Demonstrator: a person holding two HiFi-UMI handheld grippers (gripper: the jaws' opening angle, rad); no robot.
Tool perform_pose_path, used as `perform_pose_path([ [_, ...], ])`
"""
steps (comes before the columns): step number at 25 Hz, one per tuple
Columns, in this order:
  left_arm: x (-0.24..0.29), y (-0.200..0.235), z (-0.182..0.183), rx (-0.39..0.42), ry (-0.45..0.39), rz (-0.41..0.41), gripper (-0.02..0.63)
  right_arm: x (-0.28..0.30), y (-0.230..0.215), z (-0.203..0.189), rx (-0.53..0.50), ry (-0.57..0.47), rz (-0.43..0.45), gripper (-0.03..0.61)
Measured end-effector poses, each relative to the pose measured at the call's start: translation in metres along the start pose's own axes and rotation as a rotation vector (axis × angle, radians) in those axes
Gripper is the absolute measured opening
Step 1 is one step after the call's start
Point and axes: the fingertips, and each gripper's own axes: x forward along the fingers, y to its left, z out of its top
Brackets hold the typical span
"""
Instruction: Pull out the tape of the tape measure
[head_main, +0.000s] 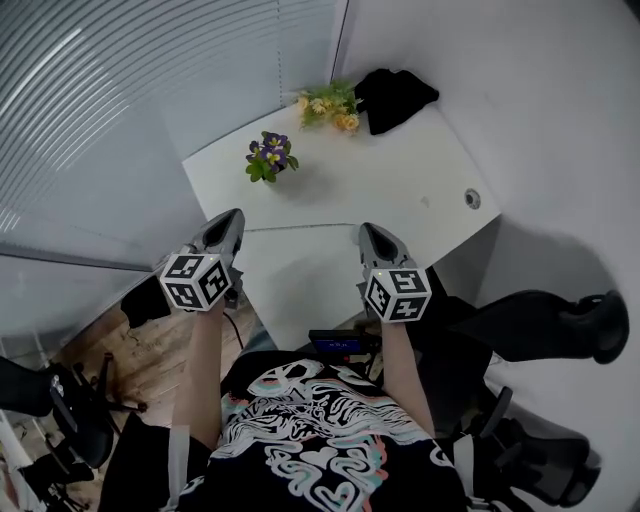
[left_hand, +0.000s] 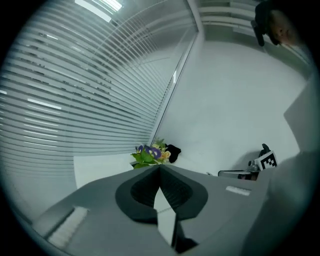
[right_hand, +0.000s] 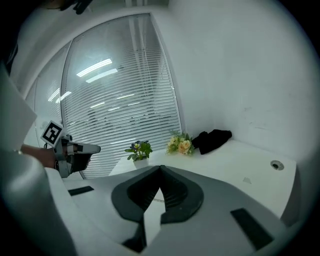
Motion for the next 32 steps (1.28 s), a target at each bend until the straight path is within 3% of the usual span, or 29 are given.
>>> perform_pose_path([
  [3,-0.005,-0.012,0.012,0.044,-0.029,-0.012,0.002,-0.006,0.006,0.012,-0.027,-0.022,-0.008,0.002],
  [8,-0.013,-0.034,0.027,0.129,-0.080,-0.015,0.002,-0.022,0.013,0.032,0.031,-0.089,-0.001,0.002],
  [12,-0.020,-0.044,0.034,0.164,-0.115,-0.007,0.002,-0.030,0.018,0.038,-0.009,-0.103,-0.004,0.002],
  [19,-0.030,-0.042,0.033,0.139,-0.141,0.020,0.002,-0.036,0.020,0.035,-0.024,-0.092,-0.010,0.000],
  [27,-0.031,-0.048,0.026,0.115,-0.125,-0.018,0.002,-0.043,0.019,0.034,-0.015,-0.095,-0.018,0.000],
  [32,-0.029,-0.042,0.020,0.098,-0.094,0.019,0.002,-0.046,0.016,0.033,0.018,-0.103,-0.016,0.000],
])
